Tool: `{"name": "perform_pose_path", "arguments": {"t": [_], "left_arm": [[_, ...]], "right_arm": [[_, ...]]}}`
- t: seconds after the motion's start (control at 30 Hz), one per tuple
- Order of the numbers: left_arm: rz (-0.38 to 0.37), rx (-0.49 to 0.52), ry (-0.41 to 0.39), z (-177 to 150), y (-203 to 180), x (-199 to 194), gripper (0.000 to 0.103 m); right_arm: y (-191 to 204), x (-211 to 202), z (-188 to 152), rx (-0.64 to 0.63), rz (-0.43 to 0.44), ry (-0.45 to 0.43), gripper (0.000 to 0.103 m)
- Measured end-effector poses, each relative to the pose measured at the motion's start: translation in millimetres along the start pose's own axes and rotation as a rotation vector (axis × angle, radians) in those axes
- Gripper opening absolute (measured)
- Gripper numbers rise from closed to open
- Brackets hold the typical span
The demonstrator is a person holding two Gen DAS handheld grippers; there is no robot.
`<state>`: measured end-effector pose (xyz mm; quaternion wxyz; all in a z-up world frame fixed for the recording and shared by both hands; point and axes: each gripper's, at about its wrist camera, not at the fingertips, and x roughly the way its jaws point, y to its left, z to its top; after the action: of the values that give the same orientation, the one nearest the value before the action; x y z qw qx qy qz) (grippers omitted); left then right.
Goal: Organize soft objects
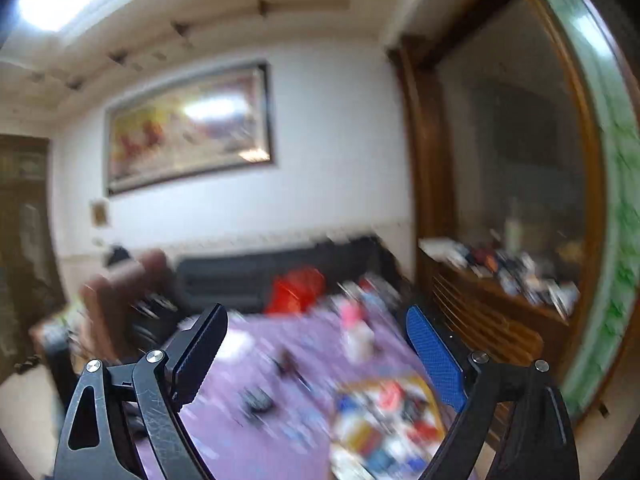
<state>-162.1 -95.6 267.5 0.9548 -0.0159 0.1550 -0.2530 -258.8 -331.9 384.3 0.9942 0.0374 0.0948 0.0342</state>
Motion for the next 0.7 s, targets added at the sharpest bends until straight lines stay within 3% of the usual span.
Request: {"name": "perform_pose_path", "arguments": {"t": [0.1, 0.2, 0.33, 0.4, 0.5, 0.7], "left_arm": [[-0.069, -0.026, 0.069, -41.3, -30.5, 45.2, 0.088], [-0.021, 0.041, 0.101, -81.7, -60.0, 73.9, 0.088], [0.028, 0.101, 0.147, -123.7, -75.4, 110.4, 0.088], [0.033, 0.109, 0.191, -140.8, -72.4, 130.1, 0.088], [0.054, 0.118, 0.221, -155.3, -64.0, 154.7, 0.093], [0.094, 0.117, 0.247, -154.0, -58.2, 198.6, 0.100]], "right_arm": [[-36.7, 22.1, -78.5, 0.055, 0.024, 0.081, 0.094], [-59.3, 50.8, -160.6, 0.072, -0.046, 0.154, 0.094], [-78.8, 70.7, -226.4, 0.124, -0.128, 0.140, 0.094], [-93.0, 83.1, -243.5, 0.194, -0.109, 0.160, 0.094], [-103.7, 97.8, -252.4, 0.183, -0.148, 0.156, 0.094], [-104.3, 113.7, -249.8, 0.181, -0.209, 0.121, 0.094]]}}
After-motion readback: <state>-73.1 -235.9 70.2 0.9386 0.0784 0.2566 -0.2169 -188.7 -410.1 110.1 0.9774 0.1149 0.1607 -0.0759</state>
